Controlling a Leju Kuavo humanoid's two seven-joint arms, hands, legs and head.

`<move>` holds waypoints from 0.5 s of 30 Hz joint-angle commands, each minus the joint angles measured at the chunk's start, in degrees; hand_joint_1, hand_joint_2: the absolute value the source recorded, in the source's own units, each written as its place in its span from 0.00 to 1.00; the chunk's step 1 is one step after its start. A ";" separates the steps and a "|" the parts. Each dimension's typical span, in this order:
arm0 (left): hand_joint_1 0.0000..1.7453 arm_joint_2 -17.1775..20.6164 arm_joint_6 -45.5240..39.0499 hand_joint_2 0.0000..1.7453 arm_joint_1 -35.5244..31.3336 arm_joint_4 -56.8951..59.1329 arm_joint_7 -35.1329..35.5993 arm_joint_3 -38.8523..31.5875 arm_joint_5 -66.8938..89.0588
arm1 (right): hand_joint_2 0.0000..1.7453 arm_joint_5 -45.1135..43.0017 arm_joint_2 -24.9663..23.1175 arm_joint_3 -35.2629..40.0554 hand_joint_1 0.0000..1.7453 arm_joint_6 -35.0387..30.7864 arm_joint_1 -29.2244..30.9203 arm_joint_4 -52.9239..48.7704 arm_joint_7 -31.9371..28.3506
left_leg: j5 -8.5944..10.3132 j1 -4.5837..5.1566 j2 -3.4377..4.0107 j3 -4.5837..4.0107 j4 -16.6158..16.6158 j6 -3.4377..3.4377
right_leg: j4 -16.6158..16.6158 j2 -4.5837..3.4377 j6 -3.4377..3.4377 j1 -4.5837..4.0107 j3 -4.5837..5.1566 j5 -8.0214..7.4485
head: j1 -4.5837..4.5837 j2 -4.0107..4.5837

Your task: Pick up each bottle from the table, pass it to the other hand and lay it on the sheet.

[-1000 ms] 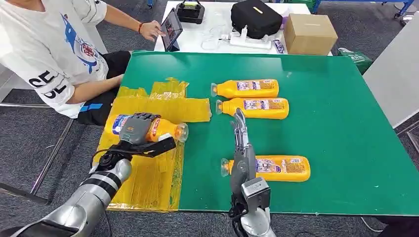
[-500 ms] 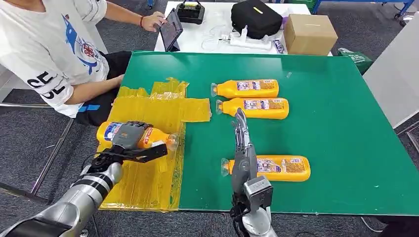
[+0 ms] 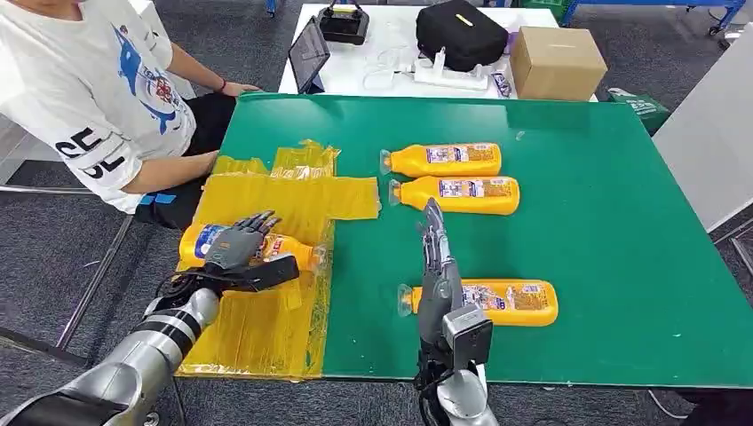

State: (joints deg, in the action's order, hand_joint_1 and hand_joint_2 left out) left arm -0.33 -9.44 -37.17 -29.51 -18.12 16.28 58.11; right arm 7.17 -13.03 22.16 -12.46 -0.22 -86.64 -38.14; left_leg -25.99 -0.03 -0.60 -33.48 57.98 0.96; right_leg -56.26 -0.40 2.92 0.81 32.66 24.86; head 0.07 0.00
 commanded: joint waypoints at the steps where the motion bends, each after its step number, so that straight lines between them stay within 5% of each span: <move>1: 0.00 -1.32 8.83 0.00 5.04 -3.23 -4.85 -8.04 -13.41 | 0.00 -3.79 -1.63 -5.76 0.00 -0.66 1.85 7.64 1.27 | 0.01 -0.02 0.12 0.22 -0.10 -0.03 | 0.11 -0.06 -0.07 -0.03 -0.20 -0.05 | 0.00 0.00; 9: 0.00 -6.33 10.22 0.00 10.02 -16.15 -8.40 -19.14 -36.36 | 0.00 -3.61 -0.89 -3.78 0.00 0.75 2.09 9.56 1.63 | 0.02 -0.07 0.15 0.27 -0.07 -0.02 | 0.13 -0.05 -0.09 -0.09 -0.27 -0.08 | -0.02 0.00; 14: 0.00 -9.65 -15.99 0.00 10.83 -24.48 -17.94 -20.45 -36.05 | 0.00 4.52 1.54 0.37 0.00 -0.83 3.46 10.47 4.61 | 0.01 -0.09 0.01 0.09 0.04 -0.02 | 0.03 0.08 -0.08 -0.11 -0.12 -0.01 | 0.00 0.00; 15: 0.00 -9.63 -16.05 0.00 10.72 -24.75 -17.86 -20.20 -36.10 | 0.00 4.51 1.56 0.28 0.00 -0.83 3.58 10.54 4.62 | 0.02 -0.08 0.03 0.04 0.03 -0.01 | 0.04 0.06 -0.07 -0.09 -0.07 -0.02 | 0.00 0.00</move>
State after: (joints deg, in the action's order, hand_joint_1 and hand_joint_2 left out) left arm -4.99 -7.79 -27.79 -44.21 -28.97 1.84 21.51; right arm 5.73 -14.47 18.78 -11.91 -0.18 -81.59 -36.22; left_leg -25.96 -0.03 -0.57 -33.40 57.97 0.98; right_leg -56.26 -0.40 2.92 0.81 32.60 24.86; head 0.07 0.00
